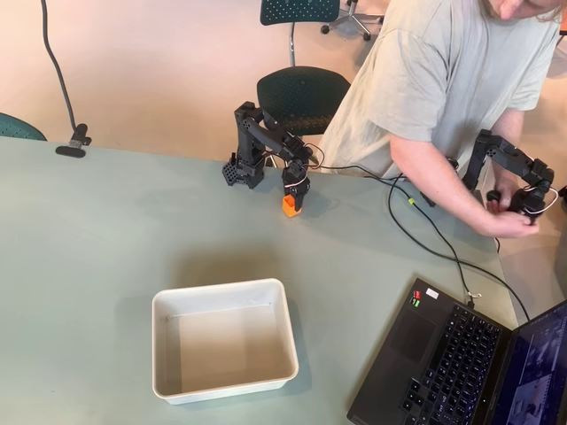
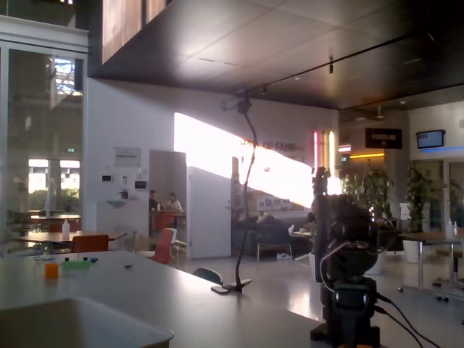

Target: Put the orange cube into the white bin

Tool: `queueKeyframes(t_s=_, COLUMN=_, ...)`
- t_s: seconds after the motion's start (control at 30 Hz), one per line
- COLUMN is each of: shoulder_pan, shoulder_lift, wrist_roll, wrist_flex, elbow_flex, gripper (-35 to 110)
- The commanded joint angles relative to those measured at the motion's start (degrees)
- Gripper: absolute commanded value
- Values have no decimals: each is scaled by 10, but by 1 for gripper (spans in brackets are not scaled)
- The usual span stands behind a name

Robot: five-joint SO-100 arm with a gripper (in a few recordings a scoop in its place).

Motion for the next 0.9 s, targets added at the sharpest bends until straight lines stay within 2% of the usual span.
queueKeyframes(t_s=0.0, shoulder_pan=17, shoulder_lift=2, wrist_roll=-4, wrist_flex=-4, elbow_flex=-62, gripper=24)
queueKeyframes(t_s=0.53, shoulder_pan=218, shoulder_lift=-2, wrist_roll=-5, wrist_flex=-8, elbow_flex=-411, gripper=24)
queueKeyframes(t_s=0.63, shoulder_pan=267, shoulder_lift=-19, wrist_roll=-5, wrist_flex=-47, elbow_flex=-454, gripper=24)
queueKeyframes(t_s=0.87, shoulder_pan=359, shoulder_lift=-109, wrist_roll=-4, wrist_flex=-208, elbow_flex=-515, gripper=24)
